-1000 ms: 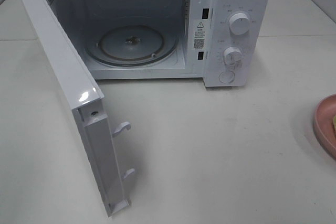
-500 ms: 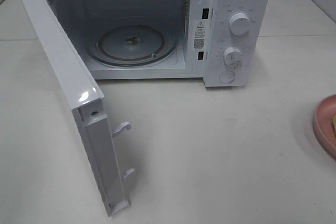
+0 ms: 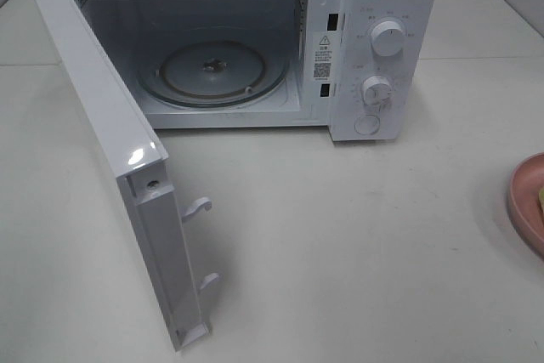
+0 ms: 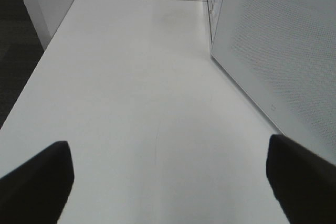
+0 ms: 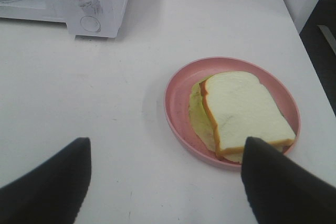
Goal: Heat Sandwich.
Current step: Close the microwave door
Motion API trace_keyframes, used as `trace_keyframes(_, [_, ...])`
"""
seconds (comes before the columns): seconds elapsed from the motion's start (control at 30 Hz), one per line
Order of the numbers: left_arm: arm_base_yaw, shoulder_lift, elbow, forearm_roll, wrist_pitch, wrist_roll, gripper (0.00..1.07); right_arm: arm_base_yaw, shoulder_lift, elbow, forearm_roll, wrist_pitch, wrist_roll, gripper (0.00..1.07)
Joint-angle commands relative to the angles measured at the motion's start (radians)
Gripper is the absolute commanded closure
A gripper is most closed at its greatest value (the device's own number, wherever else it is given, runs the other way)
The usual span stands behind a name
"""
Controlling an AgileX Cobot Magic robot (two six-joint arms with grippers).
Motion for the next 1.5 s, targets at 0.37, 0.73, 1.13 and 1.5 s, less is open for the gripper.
trace_keyframes(0.37, [0.003,0.027,-0.032,0.000,-0.075,0.056,0.66,-0.009,-0.027,0.002,0.000,-0.006,-0.009,0.31])
trace_keyframes(0.73, [0.003,0.264,-0.026,0.000,-0.234,0.074,1.02,-0.009,-0.027,0.002,0.000,-0.006,-0.009,0.31])
trace_keyframes(1.13, [0.003,0.517,0.158,-0.008,-0.788,0.077,1.06,-0.009,-0.027,0.002,0.000,-0.006,-0.009,0.31])
trace_keyframes(1.5, [0.003,0.786,0.286,0.036,-1.333,0.073,1.06,-0.009,-0.027,0.002,0.000,-0.006,-0.009,0.31])
